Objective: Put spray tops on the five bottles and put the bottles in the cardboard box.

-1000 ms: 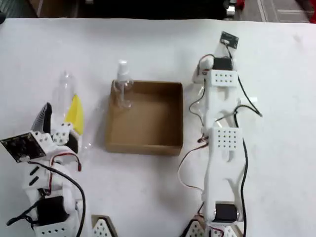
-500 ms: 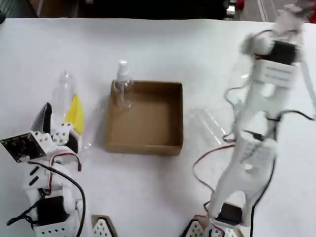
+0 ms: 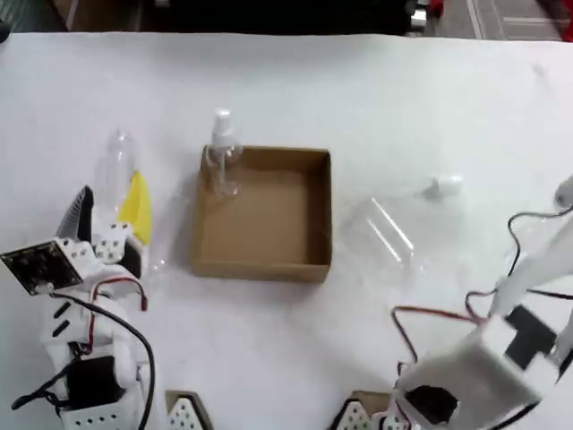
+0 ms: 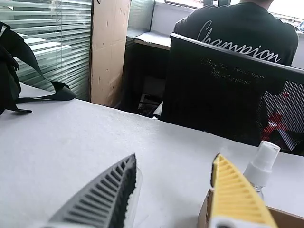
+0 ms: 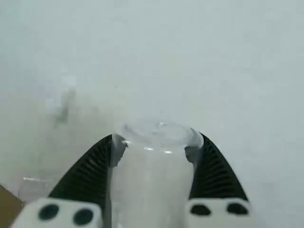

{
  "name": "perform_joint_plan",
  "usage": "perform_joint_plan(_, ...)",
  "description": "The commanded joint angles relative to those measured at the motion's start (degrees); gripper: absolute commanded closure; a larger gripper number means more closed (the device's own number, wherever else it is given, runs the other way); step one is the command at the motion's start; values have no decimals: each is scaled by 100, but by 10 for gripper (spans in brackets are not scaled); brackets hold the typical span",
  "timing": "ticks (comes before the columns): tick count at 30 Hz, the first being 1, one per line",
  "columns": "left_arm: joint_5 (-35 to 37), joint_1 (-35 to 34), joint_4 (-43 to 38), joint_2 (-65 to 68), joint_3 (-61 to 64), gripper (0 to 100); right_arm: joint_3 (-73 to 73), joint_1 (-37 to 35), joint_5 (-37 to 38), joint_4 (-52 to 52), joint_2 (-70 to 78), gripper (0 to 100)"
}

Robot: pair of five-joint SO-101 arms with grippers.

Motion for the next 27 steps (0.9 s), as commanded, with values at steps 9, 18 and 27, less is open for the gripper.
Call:
perform_joint_plan(9, 26, 48, -132, -40, -44, 759, 4149, 84, -1952, -2879, -1156, 947)
perform_joint_plan(18, 26, 48, -132, -40, -44, 759, 5442, -110, -2066, -4207, -1156, 943)
perform_joint_plan(27, 26, 57, -141, -40, -35, 759, 5442, -171, -2066, -4303, -1218, 943)
